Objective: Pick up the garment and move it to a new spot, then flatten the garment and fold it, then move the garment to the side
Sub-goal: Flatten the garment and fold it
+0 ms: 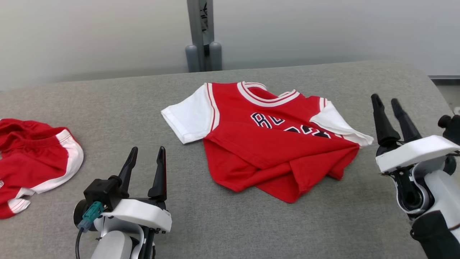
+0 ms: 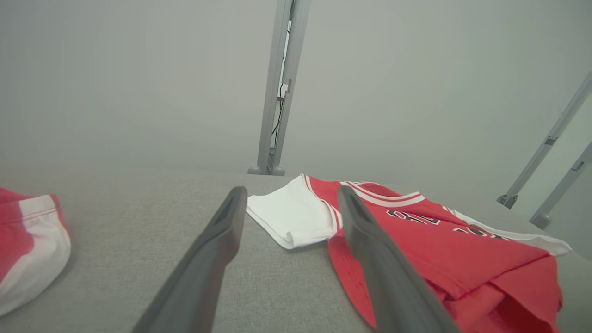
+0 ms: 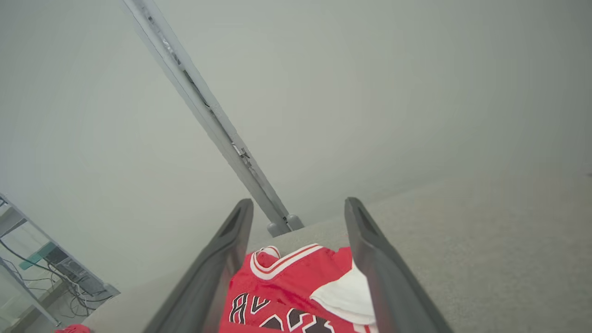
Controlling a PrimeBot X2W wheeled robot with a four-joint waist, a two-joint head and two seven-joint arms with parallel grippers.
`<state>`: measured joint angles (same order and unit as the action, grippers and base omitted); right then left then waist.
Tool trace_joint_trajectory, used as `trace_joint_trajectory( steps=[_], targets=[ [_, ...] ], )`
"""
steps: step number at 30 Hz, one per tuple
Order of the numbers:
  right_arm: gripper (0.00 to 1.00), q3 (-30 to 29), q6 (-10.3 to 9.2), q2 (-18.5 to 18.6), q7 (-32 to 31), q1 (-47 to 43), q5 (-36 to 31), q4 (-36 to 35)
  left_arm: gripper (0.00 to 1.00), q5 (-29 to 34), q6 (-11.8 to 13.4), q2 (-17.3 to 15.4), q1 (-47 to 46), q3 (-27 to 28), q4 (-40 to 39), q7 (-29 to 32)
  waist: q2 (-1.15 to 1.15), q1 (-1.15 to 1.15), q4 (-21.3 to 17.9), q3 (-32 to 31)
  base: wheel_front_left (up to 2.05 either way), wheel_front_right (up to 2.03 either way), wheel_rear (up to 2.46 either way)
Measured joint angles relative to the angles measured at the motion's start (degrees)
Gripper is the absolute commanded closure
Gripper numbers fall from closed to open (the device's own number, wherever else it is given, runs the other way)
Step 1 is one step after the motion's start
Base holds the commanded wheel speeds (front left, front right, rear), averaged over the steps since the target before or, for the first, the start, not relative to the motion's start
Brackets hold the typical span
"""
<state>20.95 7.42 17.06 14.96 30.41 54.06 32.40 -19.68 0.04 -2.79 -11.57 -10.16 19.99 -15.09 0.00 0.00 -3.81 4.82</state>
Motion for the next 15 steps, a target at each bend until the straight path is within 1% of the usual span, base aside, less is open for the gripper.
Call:
trace_joint_trajectory(
  steps=[3, 6, 7, 8, 10, 11, 15],
  targets=[
    [0.00, -5.0, 0.00, -1.1, 0.0, -4.8, -8.5, -7.8, 0.00, -0.2, -0.1, 0.0, 0.0, 0.1, 0.1, 0.0, 0.00, 0.00, -1.2, -0.1, 0.00, 0.00, 0.00],
    [0.00, -8.7, 0.00, -2.4, 0.0, -10.6, -19.8, -14.9, 0.00, -0.5, -0.1, 0.0, -0.1, 0.7, 0.1, 0.0, 0.00, 0.00, -2.2, -0.1, 0.00, 0.00, 0.00],
    [0.00, -10.0, 0.00, -3.9, 0.0, -12.5, -21.7, -16.9, 0.00, -0.6, -0.1, 0.0, -0.1, 1.0, 0.0, 0.0, 0.00, 0.00, -2.5, -0.1, 0.00, 0.00, 0.00],
    [0.00, -10.0, 0.00, -3.9, 0.0, -12.5, -21.7, -16.9, 0.00, -0.6, -0.1, 0.0, -0.1, 1.0, 0.0, 0.0, 0.00, 0.00, -2.5, -0.1, 0.00, 0.00, 0.00],
    [0.00, -12.0, 0.01, -6.7, 0.0, -16.0, -24.0, -19.8, 0.00, -0.6, -0.1, 0.0, -0.1, 1.6, 0.0, 0.0, 0.00, 0.00, -3.1, 0.0, 0.00, 0.00, 0.00],
    [0.00, -12.7, 0.01, -7.4, 0.0, -17.4, -25.4, -20.9, 0.00, -0.6, -0.3, 0.0, -0.1, 1.8, 0.0, 0.0, 0.00, 0.00, -3.3, 0.0, 0.00, 0.00, 0.00],
    [0.00, -13.5, 0.00, -8.5, 0.0, -20.2, -29.1, -23.3, 0.00, 0.3, -0.7, 0.0, -0.1, 1.7, 0.1, 0.0, 0.00, 0.00, -4.1, 0.1, 0.00, 0.00, 0.00]
  ],
)
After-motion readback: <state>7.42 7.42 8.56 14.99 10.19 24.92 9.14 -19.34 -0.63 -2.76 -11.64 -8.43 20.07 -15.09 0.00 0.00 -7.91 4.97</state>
